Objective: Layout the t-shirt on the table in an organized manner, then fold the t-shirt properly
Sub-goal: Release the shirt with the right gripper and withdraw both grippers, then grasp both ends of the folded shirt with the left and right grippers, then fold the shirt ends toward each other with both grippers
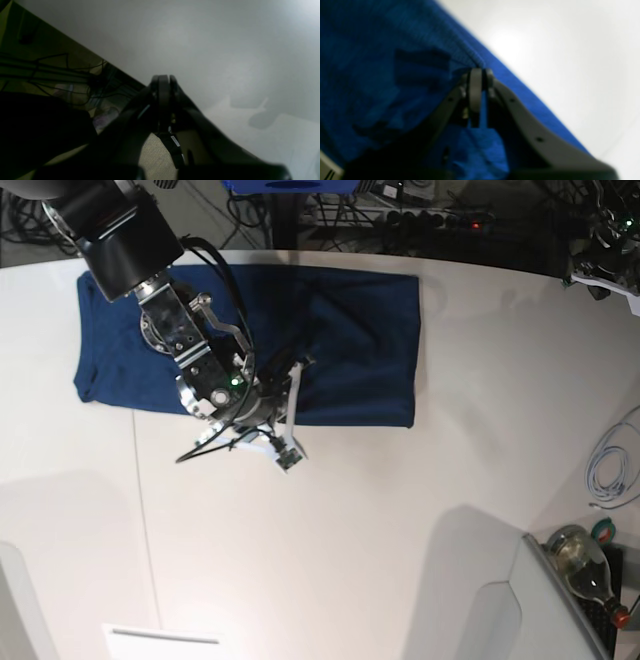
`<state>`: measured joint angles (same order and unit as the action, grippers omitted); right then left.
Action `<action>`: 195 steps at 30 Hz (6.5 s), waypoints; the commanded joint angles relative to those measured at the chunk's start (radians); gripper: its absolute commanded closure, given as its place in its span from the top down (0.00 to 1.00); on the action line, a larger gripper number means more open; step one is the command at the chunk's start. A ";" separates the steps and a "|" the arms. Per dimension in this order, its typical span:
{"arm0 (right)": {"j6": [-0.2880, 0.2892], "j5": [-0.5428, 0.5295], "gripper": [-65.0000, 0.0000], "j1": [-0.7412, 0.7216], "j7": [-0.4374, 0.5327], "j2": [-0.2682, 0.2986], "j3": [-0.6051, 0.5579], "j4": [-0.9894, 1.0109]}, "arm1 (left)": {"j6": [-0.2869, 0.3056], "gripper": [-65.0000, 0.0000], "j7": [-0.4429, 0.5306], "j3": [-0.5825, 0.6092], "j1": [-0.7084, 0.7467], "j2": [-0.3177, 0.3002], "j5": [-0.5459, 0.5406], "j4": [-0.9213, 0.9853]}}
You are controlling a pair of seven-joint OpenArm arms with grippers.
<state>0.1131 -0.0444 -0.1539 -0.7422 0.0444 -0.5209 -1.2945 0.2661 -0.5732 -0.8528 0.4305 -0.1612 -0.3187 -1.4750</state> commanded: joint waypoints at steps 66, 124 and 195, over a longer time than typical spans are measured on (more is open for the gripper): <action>0.030 -0.004 0.01 0.646 0.169 -0.005 0.160 -0.399 | 0.000 0.00 0.015 0.000 -0.003 -0.044 0.100 -0.014; 0.585 -0.788 0.88 0.319 -0.254 0.231 0.967 0.161 | 0.080 0.00 0.602 0.875 -0.213 -0.116 0.109 0.346; 0.297 -0.793 0.05 0.242 -0.391 -0.028 0.601 -0.284 | 0.077 0.00 0.556 1.119 -0.330 -0.025 0.109 0.342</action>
<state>0.4068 -0.8074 0.1005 -1.1461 0.0189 0.0834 -1.5616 0.3408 -0.0265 0.2665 0.1055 -0.1852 -0.2092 -1.1217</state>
